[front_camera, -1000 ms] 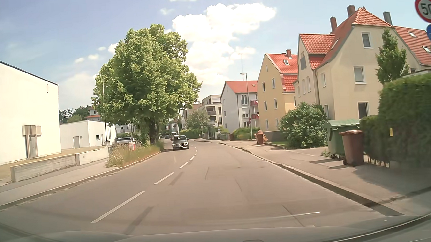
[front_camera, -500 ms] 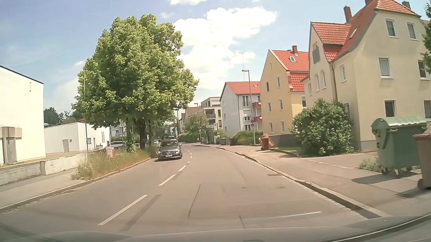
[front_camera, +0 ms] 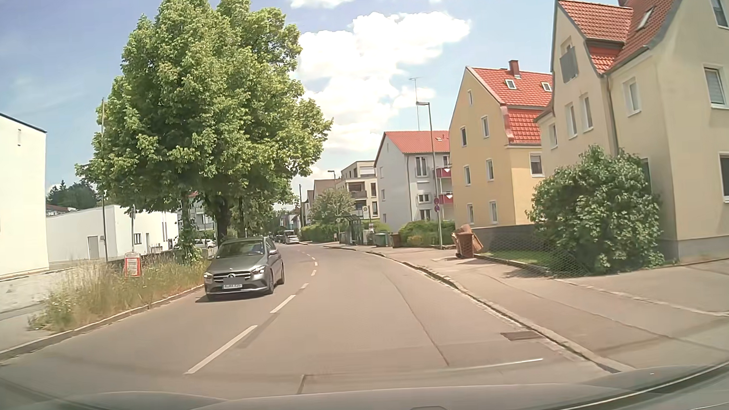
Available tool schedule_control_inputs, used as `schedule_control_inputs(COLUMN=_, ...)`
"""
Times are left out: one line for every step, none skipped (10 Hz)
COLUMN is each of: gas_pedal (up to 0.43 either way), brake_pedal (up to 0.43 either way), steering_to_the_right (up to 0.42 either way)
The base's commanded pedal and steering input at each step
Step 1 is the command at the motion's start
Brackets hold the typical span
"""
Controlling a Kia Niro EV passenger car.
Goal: Follow the waypoints while adhering to traffic rules and regulations
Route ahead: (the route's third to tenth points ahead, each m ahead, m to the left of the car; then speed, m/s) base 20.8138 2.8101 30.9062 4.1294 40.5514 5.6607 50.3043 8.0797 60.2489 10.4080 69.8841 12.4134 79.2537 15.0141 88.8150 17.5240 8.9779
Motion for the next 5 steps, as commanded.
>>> schedule_control_inputs(gas_pedal=0.177, brake_pedal=0.0, steering_to_the_right=-0.017)
schedule_control_inputs(gas_pedal=0.177, brake_pedal=0.0, steering_to_the_right=-0.021)
schedule_control_inputs(gas_pedal=0.177, brake_pedal=0.0, steering_to_the_right=-0.025)
schedule_control_inputs(gas_pedal=0.177, brake_pedal=0.0, steering_to_the_right=-0.028)
schedule_control_inputs(gas_pedal=0.177, brake_pedal=0.0, steering_to_the_right=-0.029)
